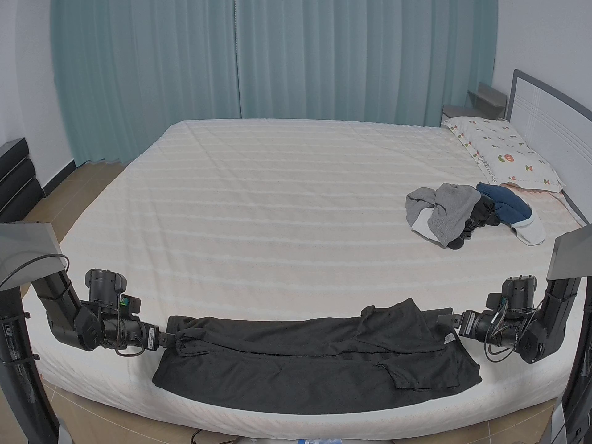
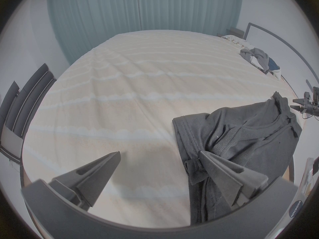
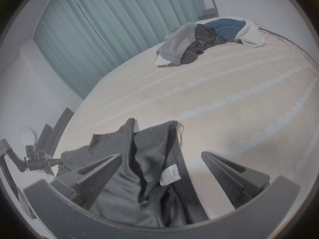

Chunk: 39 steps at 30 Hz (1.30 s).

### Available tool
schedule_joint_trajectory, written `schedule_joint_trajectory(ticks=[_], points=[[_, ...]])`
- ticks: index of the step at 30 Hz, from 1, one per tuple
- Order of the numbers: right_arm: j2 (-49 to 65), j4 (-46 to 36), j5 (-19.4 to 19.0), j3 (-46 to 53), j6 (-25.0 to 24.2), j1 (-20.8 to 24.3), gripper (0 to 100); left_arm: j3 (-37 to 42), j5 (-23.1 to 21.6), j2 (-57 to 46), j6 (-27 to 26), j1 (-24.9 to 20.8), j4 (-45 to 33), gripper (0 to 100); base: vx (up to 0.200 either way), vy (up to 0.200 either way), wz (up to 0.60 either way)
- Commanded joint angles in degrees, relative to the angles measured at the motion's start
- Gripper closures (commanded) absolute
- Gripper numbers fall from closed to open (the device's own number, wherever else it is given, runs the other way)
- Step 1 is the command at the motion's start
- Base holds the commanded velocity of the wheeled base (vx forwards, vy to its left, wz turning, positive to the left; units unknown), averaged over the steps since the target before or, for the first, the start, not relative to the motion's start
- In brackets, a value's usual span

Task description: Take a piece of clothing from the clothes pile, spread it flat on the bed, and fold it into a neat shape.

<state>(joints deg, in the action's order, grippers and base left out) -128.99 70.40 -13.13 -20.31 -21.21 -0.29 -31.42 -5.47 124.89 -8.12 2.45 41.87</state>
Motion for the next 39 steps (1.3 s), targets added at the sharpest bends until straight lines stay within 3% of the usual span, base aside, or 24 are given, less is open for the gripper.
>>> schedule_joint_trajectory(ticks=[1, 6, 13, 16, 19, 24, 28, 35, 36, 39], points=[[1.02, 0.09, 0.47, -2.81, -4.63, 0.29, 0, -0.05, -0.68, -2.90, 0.38, 1.07, -0.04, 0, 0.000, 0.000, 0.00], [0.40, 0.00, 0.30, -4.74, -10.69, 0.29, 0, -0.31, -2.44, -5.71, 0.56, 3.00, -0.92, 0, 0.000, 0.000, 0.00], [-1.88, 0.00, 0.12, -8.61, -19.75, 0.64, 0, -3.57, -9.03, -10.99, 1.18, 4.58, -13.22, 0, 0.000, 0.000, 0.00], [-3.81, 0.18, 0.39, -9.75, -22.29, 1.26, 0, -5.15, -9.29, -9.93, 4.60, 3.79, -13.57, 0, 0.000, 0.000, 0.00], [-5.13, 0.35, 0.47, -10.10, -25.81, 1.26, 0, -8.40, -9.29, -5.10, 12.78, 0.45, -12.43, 0, 0.000, 0.000, 0.00], [-5.13, 0.35, 0.30, -10.10, -27.30, 1.35, 0, -12.09, -9.20, 1.49, 26.40, -3.15, -7.25, 0, 0.000, 0.000, 0.00], [-5.92, 0.44, 0.21, -10.19, -28.18, 1.70, 0, -13.32, -9.12, 4.66, 29.65, -3.94, -5.84, 0, 0.000, 0.000, 0.00], [-7.42, 2.28, 0.21, -10.72, -29.59, 1.61, 0, -14.73, -8.41, 7.56, 29.92, -4.47, -5.75, 0, 0.000, 0.000, 0.00], [-7.42, 3.34, 0.21, -10.36, -29.76, 1.44, 0, -14.82, -8.24, 7.65, 30.09, -4.47, -5.58, 100, 0.000, 0.000, 0.00], [-7.51, 3.69, 0.21, -10.28, -29.76, 1.52, 0, -14.90, -8.15, 7.65, 30.79, -4.47, -5.58, 100, 0.000, 0.000, 0.00]])
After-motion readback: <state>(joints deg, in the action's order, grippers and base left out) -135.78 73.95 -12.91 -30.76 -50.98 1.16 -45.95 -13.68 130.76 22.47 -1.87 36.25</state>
